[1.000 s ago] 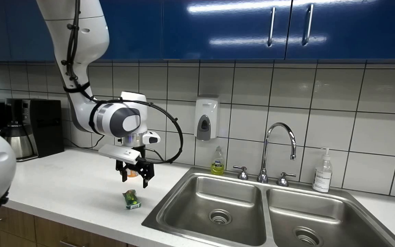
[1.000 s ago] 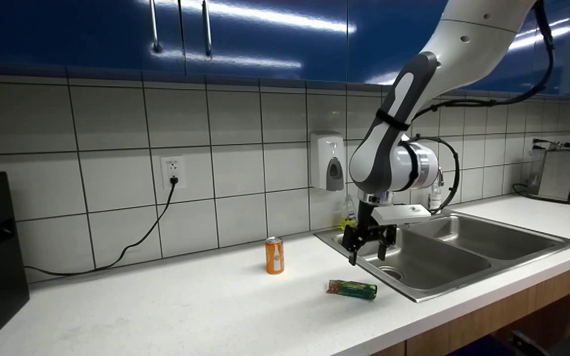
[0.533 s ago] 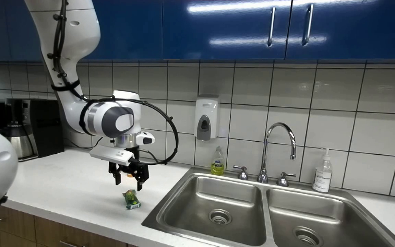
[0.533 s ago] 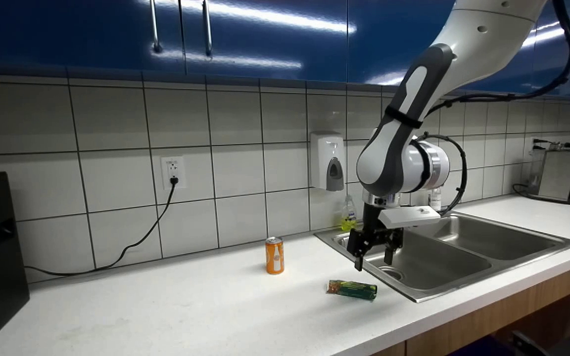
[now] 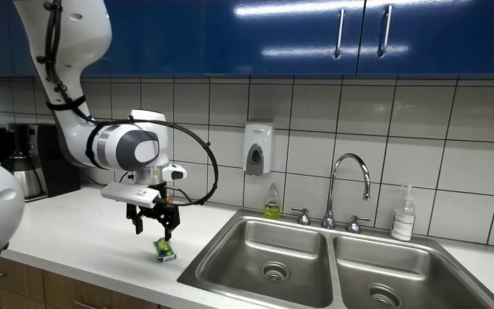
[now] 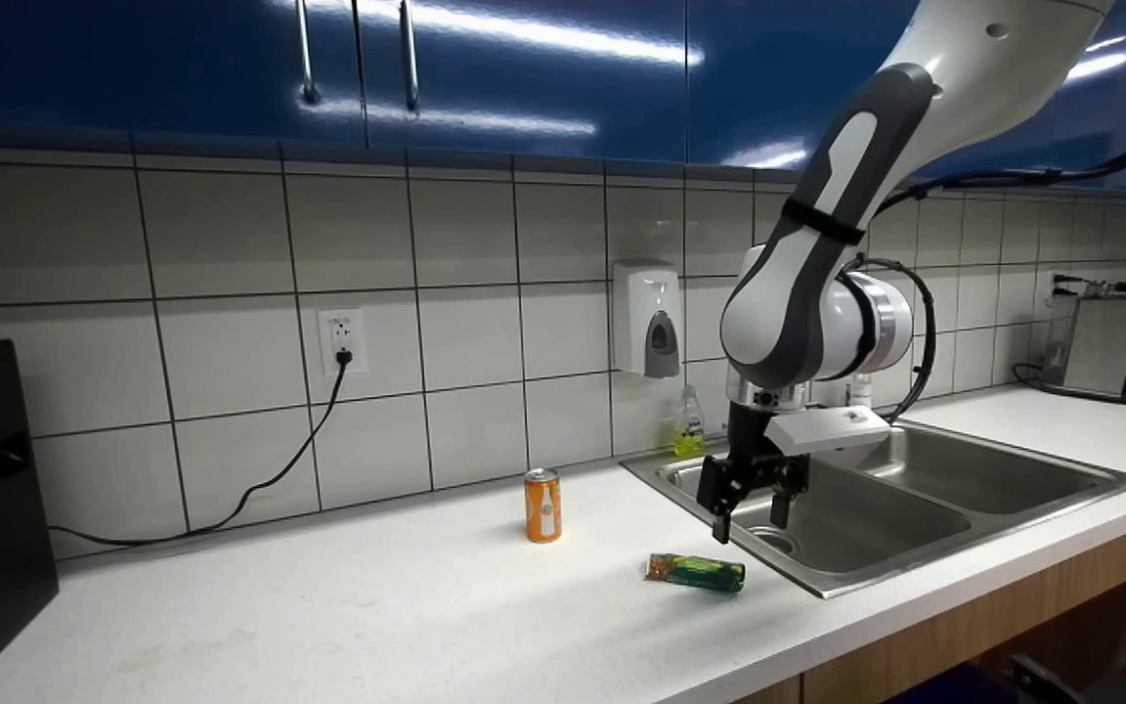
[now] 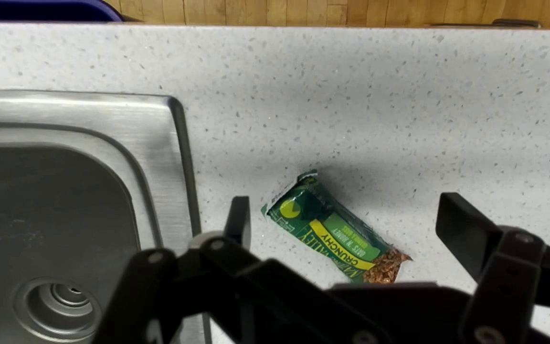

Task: Remove the green object from the sink

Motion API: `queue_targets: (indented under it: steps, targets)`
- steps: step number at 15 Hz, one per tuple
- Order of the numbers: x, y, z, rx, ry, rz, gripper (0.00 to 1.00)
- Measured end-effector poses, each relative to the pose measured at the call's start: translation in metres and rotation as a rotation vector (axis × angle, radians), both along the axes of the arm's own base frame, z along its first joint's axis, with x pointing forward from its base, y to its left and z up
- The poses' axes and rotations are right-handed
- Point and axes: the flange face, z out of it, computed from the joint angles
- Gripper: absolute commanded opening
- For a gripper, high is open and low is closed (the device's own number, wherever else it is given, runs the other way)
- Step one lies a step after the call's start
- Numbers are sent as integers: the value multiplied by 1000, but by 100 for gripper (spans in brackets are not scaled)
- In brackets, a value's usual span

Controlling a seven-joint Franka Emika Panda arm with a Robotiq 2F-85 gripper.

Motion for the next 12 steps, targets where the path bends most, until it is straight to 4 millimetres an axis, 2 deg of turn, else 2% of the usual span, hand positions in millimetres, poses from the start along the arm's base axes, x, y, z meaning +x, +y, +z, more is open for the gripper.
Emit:
queue_targets:
  steps: [7,12]
  targets:
    - [-12,5,6,-17,26,60,100]
    - [-28,6,2,-37,186,130,100]
